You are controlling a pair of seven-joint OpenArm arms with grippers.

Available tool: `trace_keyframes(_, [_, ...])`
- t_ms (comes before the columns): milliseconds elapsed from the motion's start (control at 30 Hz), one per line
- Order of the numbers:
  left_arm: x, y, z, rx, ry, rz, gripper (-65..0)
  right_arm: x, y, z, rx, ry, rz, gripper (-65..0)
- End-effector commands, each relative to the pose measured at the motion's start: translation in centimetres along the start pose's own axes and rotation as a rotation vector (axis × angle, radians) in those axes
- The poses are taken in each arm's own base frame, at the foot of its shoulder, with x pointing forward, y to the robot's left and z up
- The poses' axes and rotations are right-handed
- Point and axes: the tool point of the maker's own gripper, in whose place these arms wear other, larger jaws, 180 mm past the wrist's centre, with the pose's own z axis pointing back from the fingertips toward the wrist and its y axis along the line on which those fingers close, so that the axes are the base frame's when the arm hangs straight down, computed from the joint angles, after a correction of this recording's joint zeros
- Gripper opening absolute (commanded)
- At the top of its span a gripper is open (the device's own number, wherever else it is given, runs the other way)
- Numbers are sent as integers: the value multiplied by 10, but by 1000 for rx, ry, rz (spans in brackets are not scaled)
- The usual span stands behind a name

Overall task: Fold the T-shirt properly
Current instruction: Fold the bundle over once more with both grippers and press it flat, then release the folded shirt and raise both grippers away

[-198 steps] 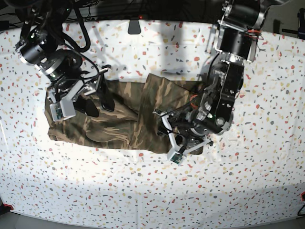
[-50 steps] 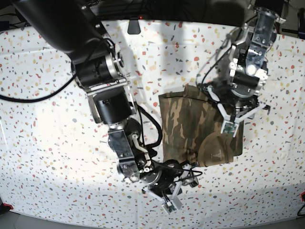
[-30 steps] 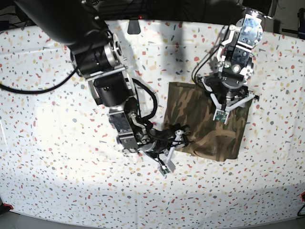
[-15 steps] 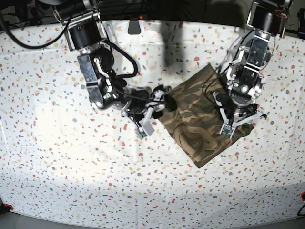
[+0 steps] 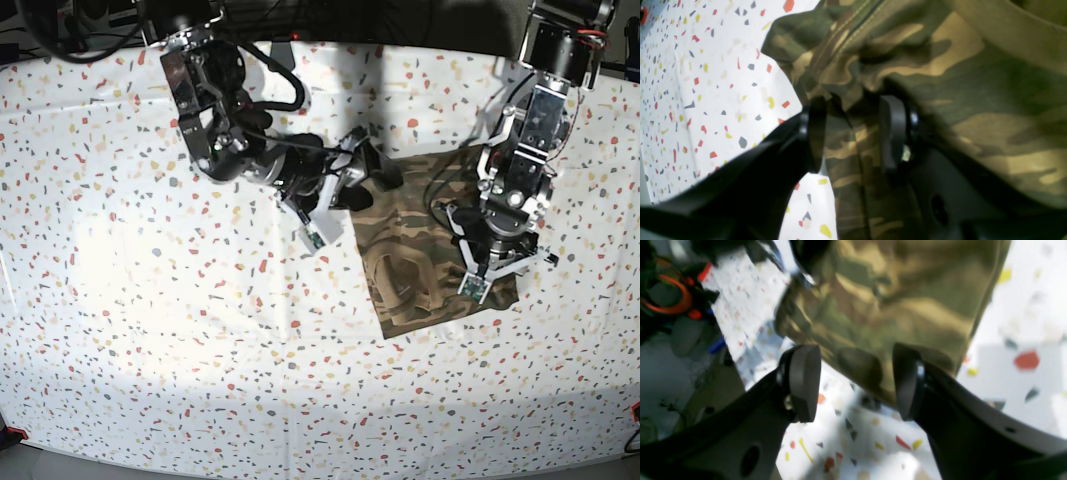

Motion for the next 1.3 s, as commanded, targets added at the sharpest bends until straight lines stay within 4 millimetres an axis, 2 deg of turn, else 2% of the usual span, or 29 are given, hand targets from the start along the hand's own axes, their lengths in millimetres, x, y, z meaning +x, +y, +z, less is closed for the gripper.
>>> trace_keyframes(0, [22, 15, 2, 36, -58, 1, -405, 26, 7, 3, 25, -75, 36, -309])
trace_keyframes(100, [33, 23, 2, 50, -64, 4, -405, 45, 11, 11, 9, -118, 98, -309])
trace_keyframes(167, [43, 28, 3, 58, -82, 9, -405, 56, 5, 19, -37, -139, 147, -309])
trace_keyframes(267, [59, 30, 3, 33, -115, 50, -405, 71, -14, 37, -135, -172, 194, -309])
trace_keyframes(367, [67, 22, 4, -30, -125, 112, -405, 80, -40, 58, -233, -201, 196, -309])
trace_keyframes(500, [52, 6, 3, -106, -56, 125, -405, 81, -66, 79, -318, -223, 157, -309])
trace_keyframes(600, [31, -3, 3, -125, 16, 126, -405, 72, -73, 77, -323, -203, 130, -309])
trace_keyframes(700, [7, -8, 4, -129, 105, 112, -405, 58, -65, 64, -284, -157, 116, -309])
trace_keyframes(800, [5, -4, 4, -113, 84, 97, -405, 50, -47, 49, -226, -127, 128, -309])
trace_keyframes(900, [20, -8, 4, -144, 12, 88, -405, 52, -37, 42, -196, -135, 141, -309])
trace_keyframes(1033, [45, -20, 8, -238, -81, 70, -405, 56, -41, 46, -207, -156, 142, -309])
trace_keyframes(1167, [84, -4, 14, -220, -183, 74, -405, 58, -56, 58, -257, -168, 120, -309])
trace_keyframes(1267, [109, 19, 34, -227, -266, 128, -405, 59, -68, 70, -296, -177, 100, -309])
